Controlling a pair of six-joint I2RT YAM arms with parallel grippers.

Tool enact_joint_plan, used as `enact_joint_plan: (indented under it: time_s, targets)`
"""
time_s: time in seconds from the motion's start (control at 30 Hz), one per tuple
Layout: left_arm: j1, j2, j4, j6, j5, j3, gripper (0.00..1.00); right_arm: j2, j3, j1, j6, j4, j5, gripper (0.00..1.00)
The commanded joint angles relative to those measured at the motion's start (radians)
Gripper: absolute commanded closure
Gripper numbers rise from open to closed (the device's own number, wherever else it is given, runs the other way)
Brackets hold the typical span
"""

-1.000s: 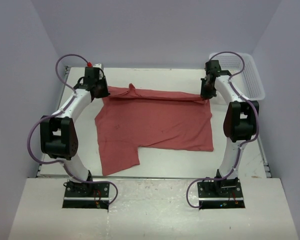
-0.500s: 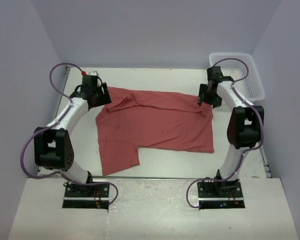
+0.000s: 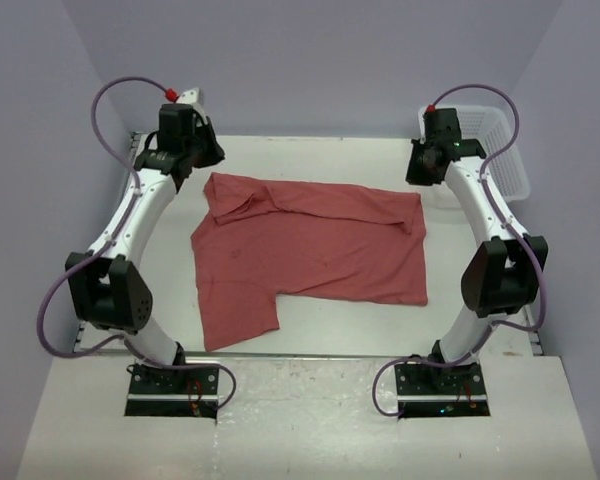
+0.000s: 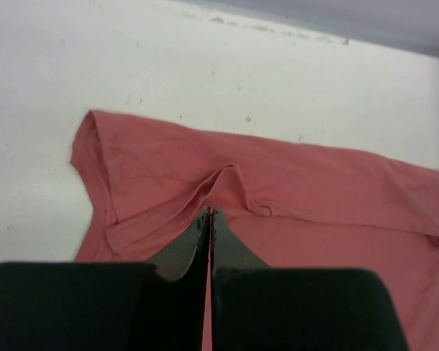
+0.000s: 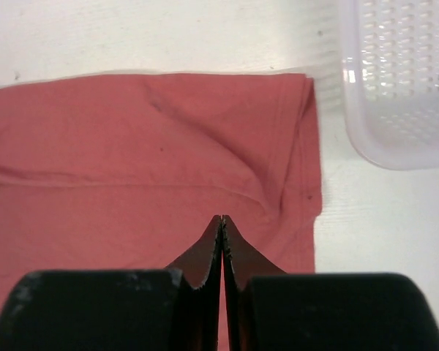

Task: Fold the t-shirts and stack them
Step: Fold the flattened tshirt in 1/3 of the way

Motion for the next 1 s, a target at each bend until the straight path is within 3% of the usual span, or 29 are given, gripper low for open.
enact_joint_plan:
  time_s: [0.0,0.23,0.6,0.97]
  targets:
    - [-0.001,0.149,-0.117,0.008,0.069,0.054,1.0,0.031,0.049,0.008,0.006,0.004,-0.111,1.0]
    - [0.006,0.285,-0.108,-0.029,0.107,0.093,1.0,0.074,0.114,0.013,0.011,-0.008,-0.245,1.0]
    - [0.051,0.476,-0.13,-0.033,0.077,0.186,1.0,0.031,-0.015,0.028,-0.005,0.047,-0.236,1.0]
    - [0.098,0.615,-0.188,-0.017,0.078,0.248,1.0,0.022,-0.008,0.026,-0.009,0.044,-0.228,1.0]
